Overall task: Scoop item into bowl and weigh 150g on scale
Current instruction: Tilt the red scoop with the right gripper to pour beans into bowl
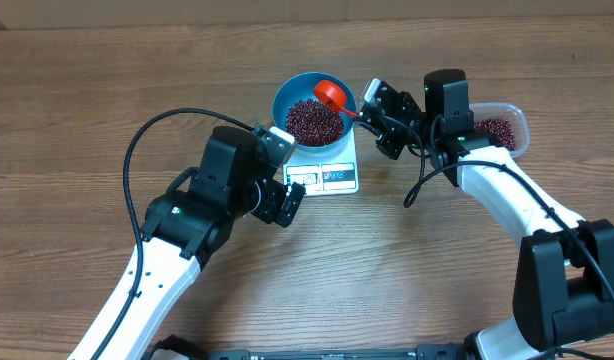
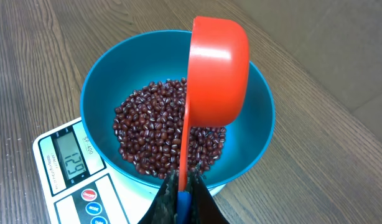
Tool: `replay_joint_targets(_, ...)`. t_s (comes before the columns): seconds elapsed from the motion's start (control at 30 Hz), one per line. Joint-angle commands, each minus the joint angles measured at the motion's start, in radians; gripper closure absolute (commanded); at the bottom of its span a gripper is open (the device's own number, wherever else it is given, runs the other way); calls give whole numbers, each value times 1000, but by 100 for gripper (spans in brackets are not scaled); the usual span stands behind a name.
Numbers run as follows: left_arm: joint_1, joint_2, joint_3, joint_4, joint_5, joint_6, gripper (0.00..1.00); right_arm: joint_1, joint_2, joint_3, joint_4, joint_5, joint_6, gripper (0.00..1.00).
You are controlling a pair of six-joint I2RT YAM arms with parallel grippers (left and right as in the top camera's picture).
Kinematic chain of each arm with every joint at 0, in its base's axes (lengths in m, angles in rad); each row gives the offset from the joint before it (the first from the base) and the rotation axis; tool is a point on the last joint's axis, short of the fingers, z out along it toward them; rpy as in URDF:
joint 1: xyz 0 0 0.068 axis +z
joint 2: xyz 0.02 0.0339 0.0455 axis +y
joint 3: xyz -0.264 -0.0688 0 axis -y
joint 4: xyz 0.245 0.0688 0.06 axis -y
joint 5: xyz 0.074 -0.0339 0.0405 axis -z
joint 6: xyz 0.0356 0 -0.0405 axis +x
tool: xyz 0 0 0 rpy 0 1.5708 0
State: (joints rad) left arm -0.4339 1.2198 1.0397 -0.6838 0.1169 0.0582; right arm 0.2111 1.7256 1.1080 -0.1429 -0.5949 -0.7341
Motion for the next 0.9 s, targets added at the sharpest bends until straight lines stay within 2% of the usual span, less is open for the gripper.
replay_joint_targets(0.0,2,5,0,3,7,-10,0,4,-1,4,3,-1,-4,96)
replay_joint_targets(0.33,2,5,0,3,7,-10,1,3,-1,4,3,4,-10,96)
replay_joint_targets(0.53,2,5,0,3,7,-10,1,3,-1,4,4,19,-114,96)
replay_joint_targets(0.87,2,5,0,3,7,-10,0,2,-1,4,6,137,-111,96)
